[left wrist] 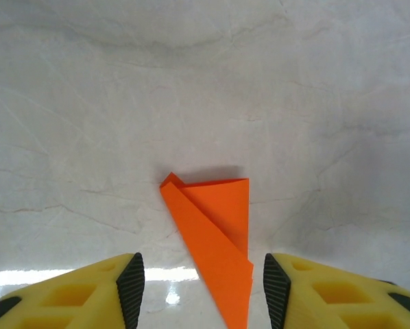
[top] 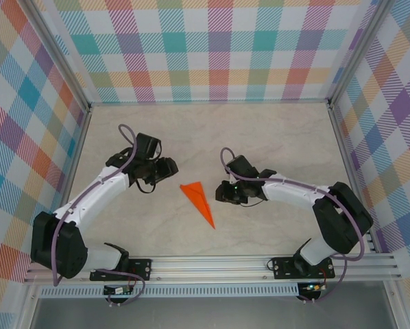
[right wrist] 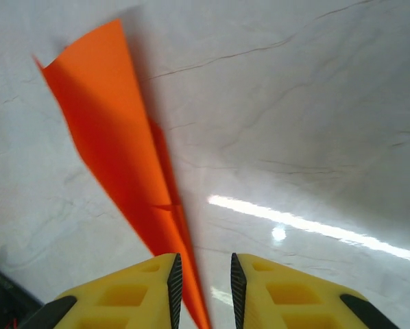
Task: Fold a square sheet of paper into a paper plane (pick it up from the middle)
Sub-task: Fold the wing for the fifth time at the center of the table, then turn over a paper plane at the center of the table.
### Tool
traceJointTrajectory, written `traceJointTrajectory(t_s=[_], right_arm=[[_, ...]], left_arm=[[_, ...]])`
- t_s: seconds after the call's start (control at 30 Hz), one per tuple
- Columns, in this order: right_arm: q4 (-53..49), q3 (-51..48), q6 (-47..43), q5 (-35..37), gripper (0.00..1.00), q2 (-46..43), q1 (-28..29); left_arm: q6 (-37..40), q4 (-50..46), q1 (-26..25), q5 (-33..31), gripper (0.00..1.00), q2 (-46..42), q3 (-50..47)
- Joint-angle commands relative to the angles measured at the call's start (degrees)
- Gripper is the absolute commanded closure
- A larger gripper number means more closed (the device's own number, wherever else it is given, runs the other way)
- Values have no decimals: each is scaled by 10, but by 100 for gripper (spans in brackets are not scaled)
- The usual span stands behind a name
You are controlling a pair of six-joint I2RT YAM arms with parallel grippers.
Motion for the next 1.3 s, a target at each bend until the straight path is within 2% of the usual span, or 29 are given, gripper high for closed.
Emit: traceJointTrajectory(t_s=[0.0, 0.1, 0.3, 0.57, 0.67, 0.87, 1.1, 1.27], right_arm=[[-24, -17, -8, 17, 71, -21, -7], [-28, -27, -2, 24, 71, -26, -13], [-30, -50, 9, 34, 67, -42, -20], [-34, -65, 9, 39, 65, -61, -35], [-25, -69, 12, 35, 64, -61, -35], [-24, -60, 4, 18, 63, -40, -35], [-20, -62, 5, 17, 63, -38, -36], [-12, -71, 8, 15, 62, -37, -35]], left_arm=[[-5, -82, -36, -71, 47, 34, 45], [-7, -116, -75, -114, 45, 67, 82], [-27, -131, -137, -149, 43, 115, 124], [-69, -154, -182, -177, 38, 153, 131], [-69, -163, -185, -178, 31, 173, 142], [-31, -144, -185, -146, 30, 215, 175], [-19, -173, -176, -126, 30, 274, 228], [3, -174, -152, -69, 30, 303, 257]])
